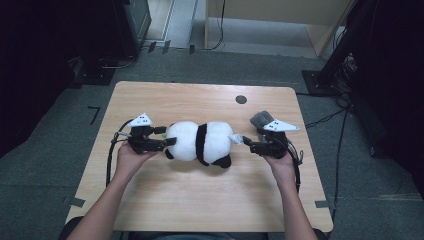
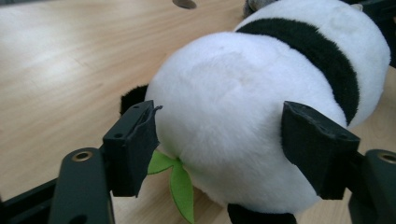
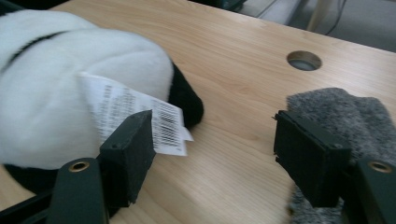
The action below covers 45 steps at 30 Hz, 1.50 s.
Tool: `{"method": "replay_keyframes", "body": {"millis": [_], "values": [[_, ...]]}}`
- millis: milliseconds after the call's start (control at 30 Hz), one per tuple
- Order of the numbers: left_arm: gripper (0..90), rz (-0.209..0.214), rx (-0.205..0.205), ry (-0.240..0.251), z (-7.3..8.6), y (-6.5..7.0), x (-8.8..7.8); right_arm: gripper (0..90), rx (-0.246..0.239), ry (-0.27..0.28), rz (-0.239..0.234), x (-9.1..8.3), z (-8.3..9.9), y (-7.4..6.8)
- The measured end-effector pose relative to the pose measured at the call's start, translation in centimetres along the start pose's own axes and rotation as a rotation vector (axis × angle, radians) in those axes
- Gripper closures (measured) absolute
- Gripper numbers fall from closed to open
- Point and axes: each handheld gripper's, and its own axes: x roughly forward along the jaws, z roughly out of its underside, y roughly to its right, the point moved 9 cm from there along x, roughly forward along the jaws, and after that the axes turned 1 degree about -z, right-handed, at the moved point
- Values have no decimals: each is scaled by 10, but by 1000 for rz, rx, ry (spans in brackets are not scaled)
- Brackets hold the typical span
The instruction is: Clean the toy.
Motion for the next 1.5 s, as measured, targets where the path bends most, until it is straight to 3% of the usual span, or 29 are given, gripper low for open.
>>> {"method": "replay_keyframes", "body": {"millis": [67,233,367,467,533,733,1033,1133,1200,1233,1367,1500], "values": [[195,3,-7,-17,4,-3,2,285,0,-3,23,0,2,6],[175,-3,21,3,5,-3,1,285,39,12,49,1,4,21],[229,14,-35,11,2,-1,-3,285,42,12,87,1,6,33],[256,-21,9,47,-6,2,-11,285,46,10,103,0,7,40],[255,-14,13,54,-9,7,-13,285,53,8,113,1,8,45],[194,-28,49,-33,2,13,5,285,78,-1,153,4,11,65],[49,-12,28,-42,8,7,11,285,97,-23,190,13,20,91],[71,-61,46,-37,5,7,7,285,107,-34,195,17,25,99],[199,-83,85,10,-2,11,-1,285,108,-48,204,20,29,105],[216,-87,91,15,-3,12,-2,285,110,-52,206,22,30,108],[209,-37,55,-10,2,18,3,285,137,-66,202,29,36,115],[159,-29,32,-3,4,14,7,285,135,-111,211,41,45,119]]}}
